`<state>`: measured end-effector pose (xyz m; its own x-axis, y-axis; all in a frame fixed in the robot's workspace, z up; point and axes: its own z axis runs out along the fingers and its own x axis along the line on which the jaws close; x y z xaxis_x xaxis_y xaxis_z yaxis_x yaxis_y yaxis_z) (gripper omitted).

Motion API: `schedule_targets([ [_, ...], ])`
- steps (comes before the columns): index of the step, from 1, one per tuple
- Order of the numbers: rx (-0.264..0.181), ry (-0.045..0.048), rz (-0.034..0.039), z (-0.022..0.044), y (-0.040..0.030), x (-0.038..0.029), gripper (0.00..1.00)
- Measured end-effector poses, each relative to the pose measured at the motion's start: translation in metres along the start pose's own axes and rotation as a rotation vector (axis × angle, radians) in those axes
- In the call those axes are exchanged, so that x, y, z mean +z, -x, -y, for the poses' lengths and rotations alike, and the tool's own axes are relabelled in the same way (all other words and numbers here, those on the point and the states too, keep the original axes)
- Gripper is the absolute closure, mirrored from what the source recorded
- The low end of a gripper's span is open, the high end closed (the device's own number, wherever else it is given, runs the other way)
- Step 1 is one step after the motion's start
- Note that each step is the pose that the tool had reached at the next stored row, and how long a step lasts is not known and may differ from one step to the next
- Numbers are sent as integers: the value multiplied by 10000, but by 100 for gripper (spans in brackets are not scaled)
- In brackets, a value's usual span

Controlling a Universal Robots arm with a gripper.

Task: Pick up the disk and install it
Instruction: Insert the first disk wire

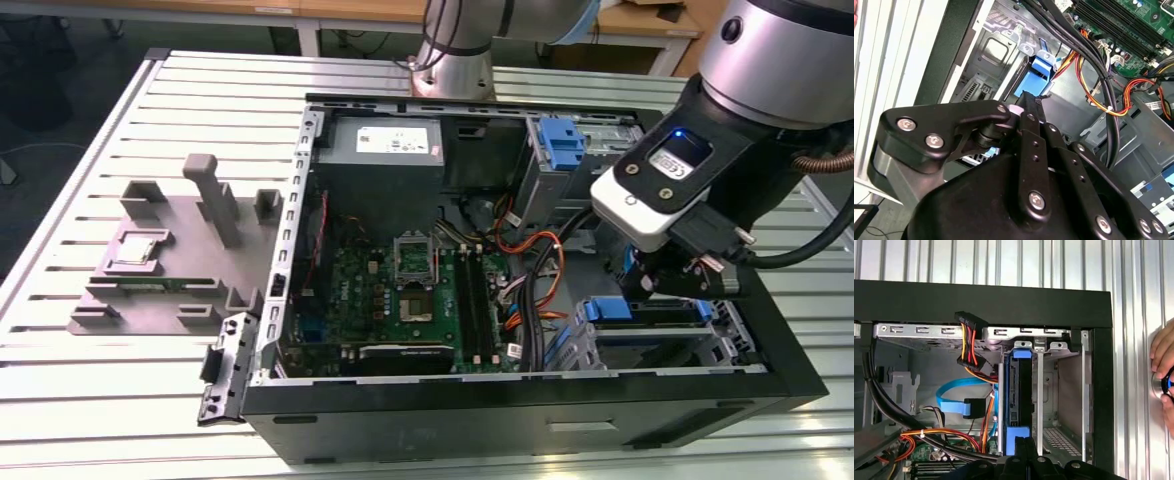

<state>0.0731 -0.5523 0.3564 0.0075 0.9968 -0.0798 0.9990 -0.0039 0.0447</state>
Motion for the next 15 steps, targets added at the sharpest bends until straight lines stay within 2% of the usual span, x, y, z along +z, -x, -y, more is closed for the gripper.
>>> schedule_targets([
  [5, 0, -1, 1, -77, -2, 3, 90],
  [15, 1, -1, 0, -84, 2, -42, 90],
])
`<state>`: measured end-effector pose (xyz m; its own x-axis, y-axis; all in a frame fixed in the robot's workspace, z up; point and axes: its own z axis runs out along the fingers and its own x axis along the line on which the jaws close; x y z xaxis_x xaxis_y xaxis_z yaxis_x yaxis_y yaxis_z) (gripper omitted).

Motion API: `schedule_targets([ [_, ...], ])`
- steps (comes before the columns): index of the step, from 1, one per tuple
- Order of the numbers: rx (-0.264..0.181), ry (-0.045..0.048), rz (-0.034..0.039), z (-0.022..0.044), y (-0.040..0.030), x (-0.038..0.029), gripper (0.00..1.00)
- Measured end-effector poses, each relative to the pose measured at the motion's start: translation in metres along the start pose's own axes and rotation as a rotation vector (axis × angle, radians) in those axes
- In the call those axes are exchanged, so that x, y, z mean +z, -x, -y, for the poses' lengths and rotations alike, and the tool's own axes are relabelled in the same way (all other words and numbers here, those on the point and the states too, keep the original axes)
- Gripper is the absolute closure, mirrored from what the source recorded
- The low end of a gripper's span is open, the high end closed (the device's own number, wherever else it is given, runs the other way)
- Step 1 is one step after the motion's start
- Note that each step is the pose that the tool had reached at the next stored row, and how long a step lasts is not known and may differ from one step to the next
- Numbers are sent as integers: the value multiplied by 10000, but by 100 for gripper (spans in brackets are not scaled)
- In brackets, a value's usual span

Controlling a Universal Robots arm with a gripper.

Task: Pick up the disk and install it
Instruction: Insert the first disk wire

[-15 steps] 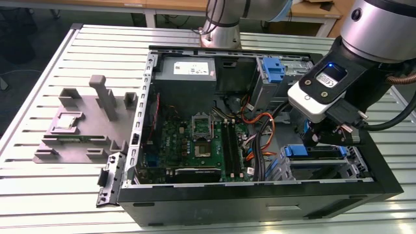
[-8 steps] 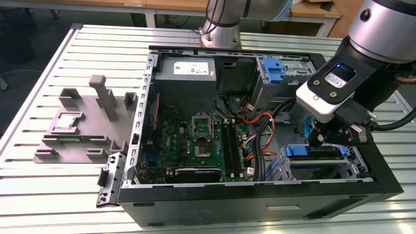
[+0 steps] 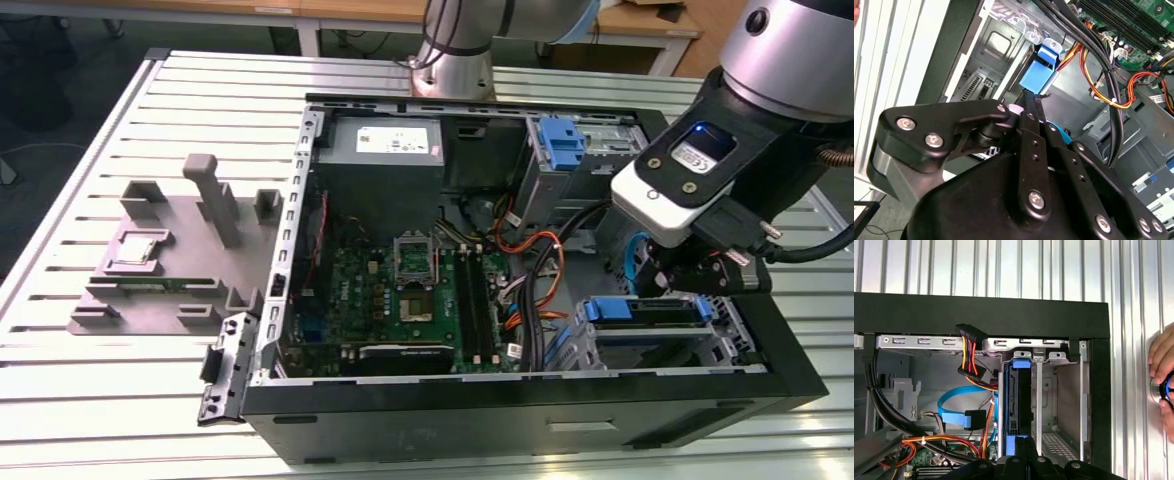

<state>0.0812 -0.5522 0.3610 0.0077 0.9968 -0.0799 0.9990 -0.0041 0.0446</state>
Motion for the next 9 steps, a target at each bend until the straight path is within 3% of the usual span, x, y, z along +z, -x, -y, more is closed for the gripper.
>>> schedule_targets([
  [4, -53, 4, 2, -29, 0, -2, 90],
  [5, -173, 13, -5, -68, 0, 2, 90],
  [9, -730, 58, -30, -73, 0, 3, 90],
])
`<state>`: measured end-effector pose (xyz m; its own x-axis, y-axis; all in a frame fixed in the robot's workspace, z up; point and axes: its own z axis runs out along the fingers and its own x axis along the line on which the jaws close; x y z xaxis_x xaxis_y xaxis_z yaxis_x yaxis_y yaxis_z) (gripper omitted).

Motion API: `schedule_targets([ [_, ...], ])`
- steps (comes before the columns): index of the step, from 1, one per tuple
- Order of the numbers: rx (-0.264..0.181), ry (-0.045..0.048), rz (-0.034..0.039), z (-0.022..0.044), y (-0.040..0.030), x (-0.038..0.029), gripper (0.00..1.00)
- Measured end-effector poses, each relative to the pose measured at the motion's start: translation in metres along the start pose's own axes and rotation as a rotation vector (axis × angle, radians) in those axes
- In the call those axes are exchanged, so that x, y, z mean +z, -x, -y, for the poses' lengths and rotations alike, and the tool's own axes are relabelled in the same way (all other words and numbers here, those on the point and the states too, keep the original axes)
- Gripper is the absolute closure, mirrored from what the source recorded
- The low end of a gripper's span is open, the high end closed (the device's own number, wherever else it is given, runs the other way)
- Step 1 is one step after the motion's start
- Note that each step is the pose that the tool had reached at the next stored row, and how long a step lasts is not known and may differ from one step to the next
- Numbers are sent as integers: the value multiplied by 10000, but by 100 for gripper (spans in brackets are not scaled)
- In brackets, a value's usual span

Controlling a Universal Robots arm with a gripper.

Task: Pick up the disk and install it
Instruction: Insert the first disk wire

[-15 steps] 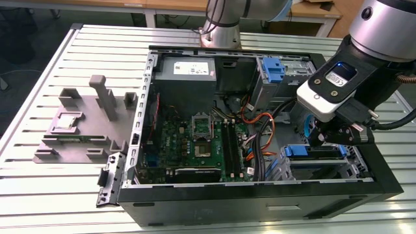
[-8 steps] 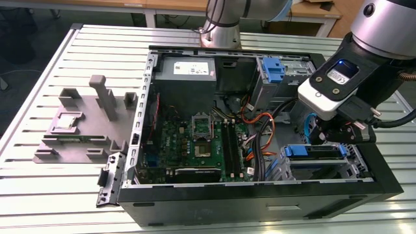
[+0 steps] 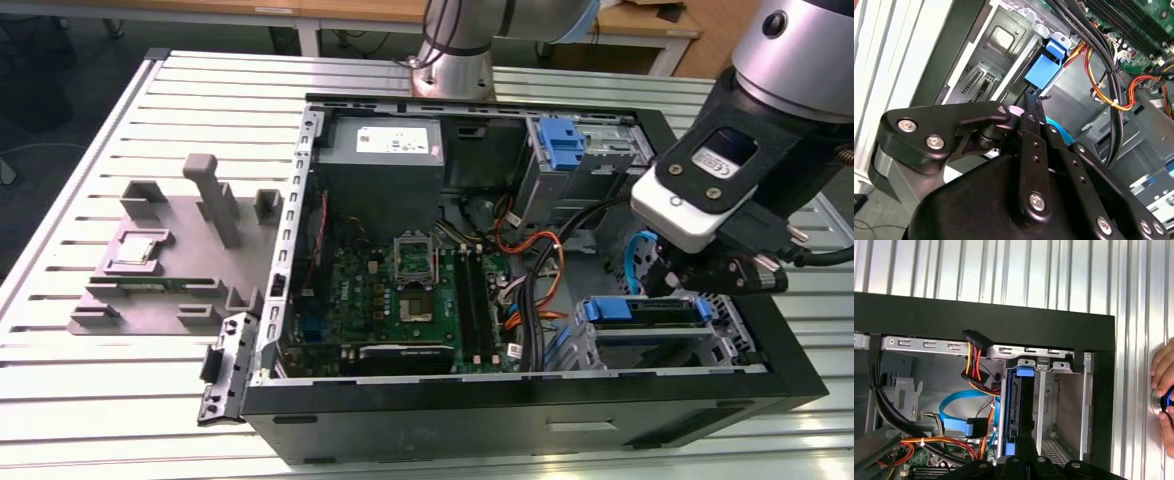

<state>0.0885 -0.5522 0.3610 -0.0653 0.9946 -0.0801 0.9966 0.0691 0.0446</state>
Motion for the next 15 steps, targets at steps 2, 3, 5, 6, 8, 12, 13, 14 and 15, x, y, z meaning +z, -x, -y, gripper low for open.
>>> schedule_targets([
  [2, -176, 13, -8, 0, 0, 0, 90],
  [3, -221, 17, -10, 0, 0, 0, 90],
  [5, -230, 18, -11, 0, 0, 0, 90],
  [6, -230, 18, -9, 0, 1, -3, 90],
  [8, -292, 24, -17, -4, 5, -65, 90],
  [12, -591, 47, -25, -7, 6, -68, 90],
  [13, -591, 47, -26, -7, 6, -68, 90],
  [14, -592, 48, -26, -7, 6, -68, 90],
  [15, -593, 48, -26, -8, 6, -67, 90],
])
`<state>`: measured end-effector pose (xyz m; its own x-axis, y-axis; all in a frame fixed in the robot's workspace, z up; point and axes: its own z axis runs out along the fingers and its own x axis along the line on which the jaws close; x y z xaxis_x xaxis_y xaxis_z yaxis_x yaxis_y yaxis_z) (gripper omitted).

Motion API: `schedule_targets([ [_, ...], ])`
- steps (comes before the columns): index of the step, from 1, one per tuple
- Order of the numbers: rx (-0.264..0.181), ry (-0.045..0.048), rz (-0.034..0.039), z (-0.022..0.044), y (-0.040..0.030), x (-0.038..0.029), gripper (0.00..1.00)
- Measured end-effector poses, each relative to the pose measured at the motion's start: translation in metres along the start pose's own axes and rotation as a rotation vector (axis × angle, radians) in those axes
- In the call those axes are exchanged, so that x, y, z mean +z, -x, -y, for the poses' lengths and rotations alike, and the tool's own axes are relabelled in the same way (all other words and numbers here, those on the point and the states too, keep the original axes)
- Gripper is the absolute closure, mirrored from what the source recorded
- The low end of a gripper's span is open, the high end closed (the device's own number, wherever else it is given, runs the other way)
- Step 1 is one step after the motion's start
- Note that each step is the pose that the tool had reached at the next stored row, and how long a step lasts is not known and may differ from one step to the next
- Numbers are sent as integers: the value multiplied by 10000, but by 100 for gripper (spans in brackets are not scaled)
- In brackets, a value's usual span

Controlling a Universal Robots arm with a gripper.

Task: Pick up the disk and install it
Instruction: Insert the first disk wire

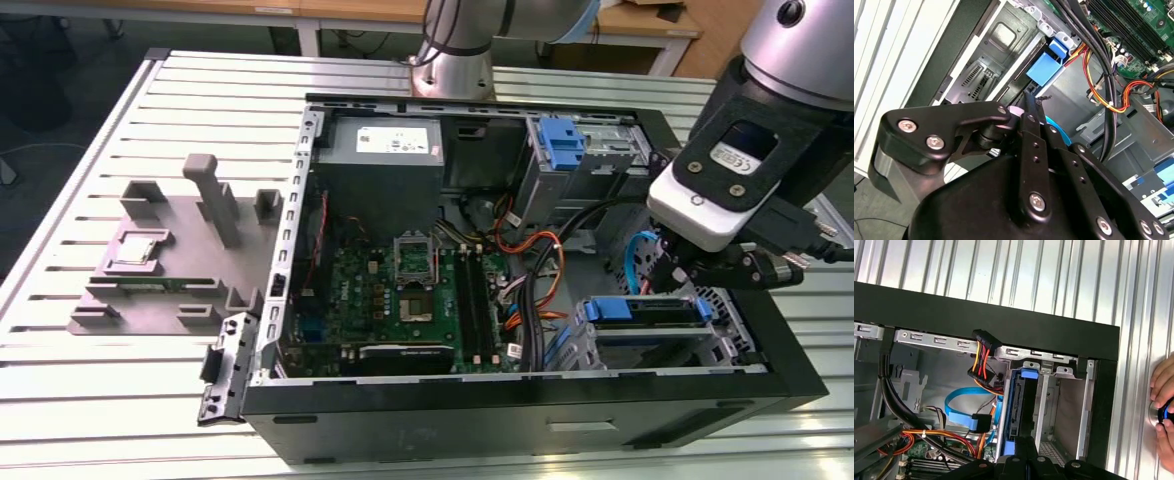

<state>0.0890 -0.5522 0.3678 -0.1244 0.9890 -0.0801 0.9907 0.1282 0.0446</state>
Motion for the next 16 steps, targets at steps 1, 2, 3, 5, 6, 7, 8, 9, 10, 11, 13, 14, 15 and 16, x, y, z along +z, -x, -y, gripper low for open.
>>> schedule_targets([
  [1, 0, 0, 0, 0, 0, 0, 90],
  [2, -1, 0, 0, 0, 0, 0, 90],
  [3, -3, 0, 0, 0, 0, 0, 90],
  [5, -4, 0, 2, -20, 3, 1, 90],
  [6, -4, 0, 0, -62, 6, 4, 90],
  [7, -4, -1, 0, -76, 7, 4, 90],
  [8, -4, -1, 1, -79, 7, 4, 90],
  [9, -3, -1, 1, -80, 8, 4, 90],
  [10, -5, -1, 2, -80, 8, 4, 90],
  [11, -28, 0, 1, -80, 8, 4, 90],
  [13, -610, 48, -26, -81, 8, 5, 90],
  [14, -739, 58, -32, -81, 8, 5, 90],
  [15, -826, 64, -36, -83, 8, 5, 90],
  [16, -860, 67, -37, -90, 10, 5, 90],
])
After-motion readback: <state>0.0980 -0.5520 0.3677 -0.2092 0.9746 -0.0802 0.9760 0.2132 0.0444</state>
